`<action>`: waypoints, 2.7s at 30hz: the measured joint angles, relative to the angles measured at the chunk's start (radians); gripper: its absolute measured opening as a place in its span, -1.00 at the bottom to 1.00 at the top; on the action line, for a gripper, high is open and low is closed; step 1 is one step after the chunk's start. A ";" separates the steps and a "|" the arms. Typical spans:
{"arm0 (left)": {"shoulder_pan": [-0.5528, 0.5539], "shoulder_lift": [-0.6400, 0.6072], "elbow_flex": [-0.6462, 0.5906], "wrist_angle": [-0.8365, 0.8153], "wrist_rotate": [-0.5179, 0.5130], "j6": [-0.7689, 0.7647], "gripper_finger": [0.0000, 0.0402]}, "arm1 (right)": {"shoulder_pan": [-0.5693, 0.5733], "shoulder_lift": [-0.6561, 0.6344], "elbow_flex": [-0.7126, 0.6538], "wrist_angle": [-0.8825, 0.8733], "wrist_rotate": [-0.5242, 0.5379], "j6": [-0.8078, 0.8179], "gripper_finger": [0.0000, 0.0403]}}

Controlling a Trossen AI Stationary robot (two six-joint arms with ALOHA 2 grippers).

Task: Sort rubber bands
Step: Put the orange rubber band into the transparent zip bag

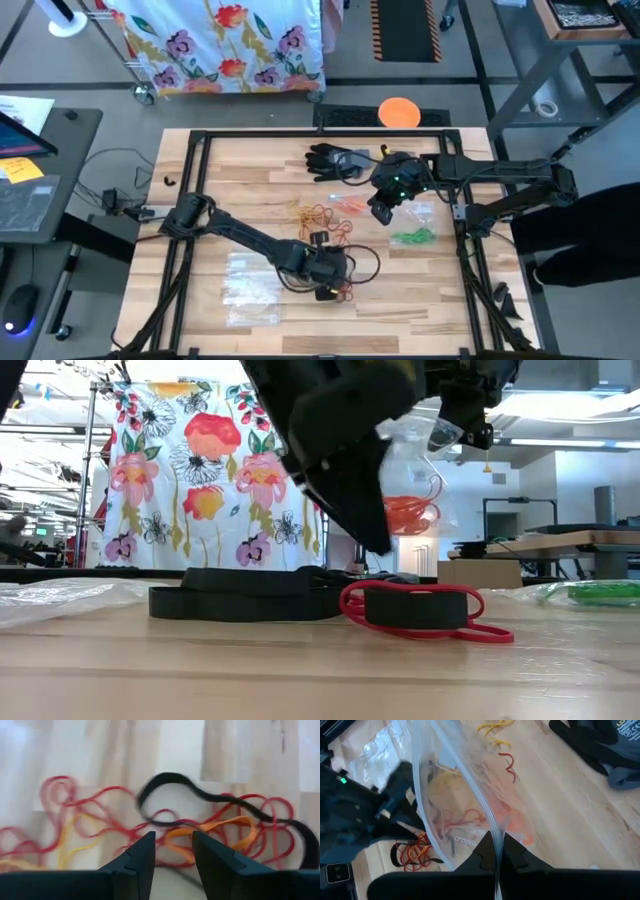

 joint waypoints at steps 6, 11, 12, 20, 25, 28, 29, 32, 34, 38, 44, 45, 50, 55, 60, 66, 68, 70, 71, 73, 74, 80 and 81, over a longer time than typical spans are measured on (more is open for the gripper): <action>-0.001 0.028 0.000 0.000 0.008 -0.011 -0.37 | 0.000 0.000 0.000 0.002 0.000 0.000 -1.00; -0.001 0.027 -0.016 0.019 0.006 -0.037 -0.37 | 0.000 0.000 0.000 0.003 0.000 0.002 -1.00; -0.001 0.027 -0.016 0.020 0.006 -0.042 -0.37 | 0.000 0.000 0.000 0.003 0.000 0.005 -1.00; -0.009 0.067 -0.015 0.037 0.005 -0.087 -0.37 | 0.003 0.000 0.000 0.003 0.000 0.007 -1.00; -0.010 0.084 -0.014 0.028 -0.004 -0.093 -0.37 | 0.006 0.000 0.000 0.003 0.000 0.007 -1.00; -0.010 0.084 -0.014 0.028 -0.004 -0.092 -0.39 | 0.006 0.000 0.000 0.004 0.000 0.008 -1.00; -0.010 0.084 -0.014 0.026 -0.005 -0.093 -0.43 | 0.006 0.000 0.000 0.003 0.000 0.008 -1.00; -0.011 0.085 -0.006 0.013 -0.005 -0.089 -0.66 | 0.006 0.000 0.000 0.003 0.000 0.008 -1.00; -0.012 0.088 0.016 -0.022 -0.014 -0.068 -0.88 | 0.006 0.000 0.000 0.003 0.000 0.008 -1.00; -0.024 0.088 0.092 -0.091 -0.065 -0.037 -0.96 | 0.006 0.000 0.000 0.003 0.000 0.008 -1.00; -0.054 0.088 0.251 -0.328 -0.158 -0.036 -0.99 | 0.006 0.000 0.000 0.002 0.000 0.008 -1.00; -0.060 0.088 0.280 -0.361 -0.163 -0.036 -0.99 | 0.006 0.000 0.000 0.002 0.000 0.008 -1.00; -0.098 0.088 0.422 -0.523 -0.195 -0.023 -0.99 | 0.007 0.000 0.000 0.000 0.000 0.009 -1.00; -0.131 0.086 0.564 -0.658 -0.227 0.032 -1.00 | 0.007 0.000 0.000 -0.001 0.000 0.011 -1.00; -0.135 0.085 0.594 -0.694 -0.184 0.049 -1.00 | 0.007 0.000 0.000 -0.012 0.000 0.044 -1.00; -0.122 0.142 0.508 -0.561 -0.159 0.135 -0.87 | 0.006 0.000 0.000 -0.061 0.000 0.044 -1.00; -0.119 0.174 0.505 -0.518 -0.163 0.172 -0.75 | 0.006 0.000 0.000 -0.071 0.000 0.044 -1.00; -0.117 0.195 0.506 -0.485 -0.190 0.178 -0.62 | 0.006 0.000 0.000 -0.072 0.000 0.044 -1.00; -0.117 0.207 0.506 -0.452 -0.203 0.169 -0.55 | 0.006 0.000 0.000 -0.072 0.000 0.044 -1.00; -0.117 0.229 0.508 -0.426 -0.194 0.154 -0.45 | 0.006 0.000 0.000 -0.072 0.000 0.044 -1.00; -0.117 0.238 0.507 -0.435 -0.185 0.165 -0.41 | 0.006 0.000 0.000 -0.071 0.000 0.043 -1.00; -0.131 0.220 0.507 -0.619 -0.317 0.088 -0.39 | 0.007 0.000 0.000 -0.073 0.000 0.043 -1.00; -0.134 0.217 0.507 -0.654 -0.341 0.064 -0.41 | 0.007 0.000 0.000 -0.073 0.000 0.043 -1.00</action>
